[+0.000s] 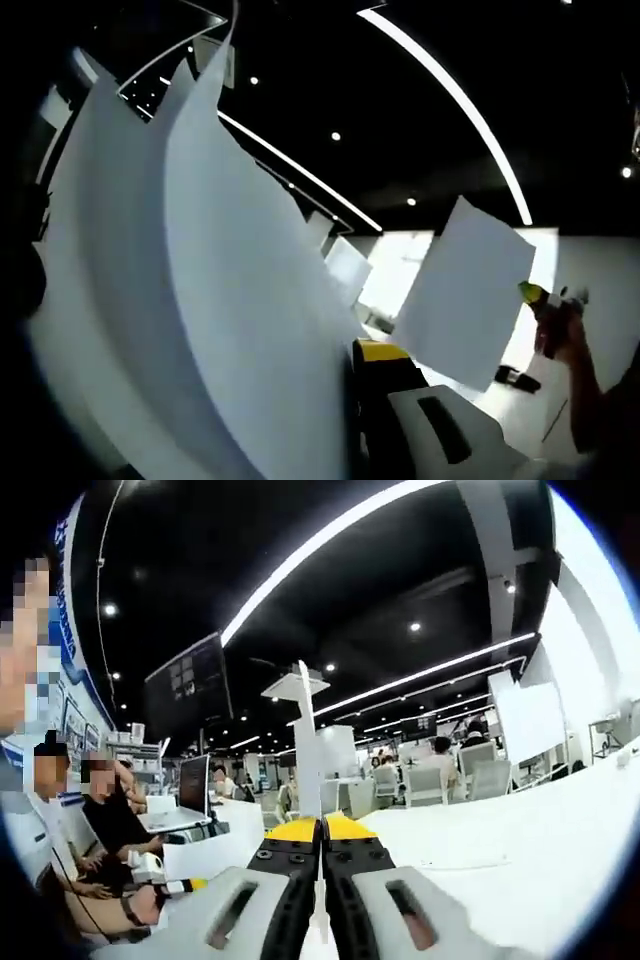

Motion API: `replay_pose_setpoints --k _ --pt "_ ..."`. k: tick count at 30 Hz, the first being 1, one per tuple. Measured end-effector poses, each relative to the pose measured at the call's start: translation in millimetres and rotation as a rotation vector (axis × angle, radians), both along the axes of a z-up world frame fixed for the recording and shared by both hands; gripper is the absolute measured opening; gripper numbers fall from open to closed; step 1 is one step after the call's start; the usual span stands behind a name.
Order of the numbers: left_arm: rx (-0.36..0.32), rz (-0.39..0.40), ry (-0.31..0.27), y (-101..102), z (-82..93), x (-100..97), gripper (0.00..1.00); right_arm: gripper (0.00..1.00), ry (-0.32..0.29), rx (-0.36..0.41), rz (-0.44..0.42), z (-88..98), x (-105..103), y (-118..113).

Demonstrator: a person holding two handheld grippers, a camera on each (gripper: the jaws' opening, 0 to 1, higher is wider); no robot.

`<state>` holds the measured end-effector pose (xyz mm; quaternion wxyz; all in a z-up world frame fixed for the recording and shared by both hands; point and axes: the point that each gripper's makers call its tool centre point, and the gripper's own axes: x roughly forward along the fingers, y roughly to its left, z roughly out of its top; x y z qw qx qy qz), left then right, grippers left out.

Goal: Organize the stack of printing papers by aligning and flattening the scattered papers on the table

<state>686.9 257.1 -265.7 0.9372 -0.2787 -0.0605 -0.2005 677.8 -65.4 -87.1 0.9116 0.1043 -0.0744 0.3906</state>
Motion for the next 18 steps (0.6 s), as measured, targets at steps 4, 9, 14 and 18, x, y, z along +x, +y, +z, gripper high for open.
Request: replay_pose_setpoints --k 4,9,14,18 --pt "0.002 0.0 0.001 -1 -0.2 -0.6 0.12 0.0 -0.021 -0.113 0.028 -1.8 -4 9" --pt "0.004 -0.002 0.0 -2 -0.1 -1.1 0.12 0.0 -0.038 -0.149 0.008 -0.1 -2 10" --pt "0.004 -0.003 -0.001 -3 0.2 -0.1 0.12 0.0 -0.024 -0.123 0.037 10.9 0 9" --pt "0.003 -0.004 -0.002 -3 0.4 0.5 0.12 0.0 -0.007 -0.155 0.094 12.3 -4 17"
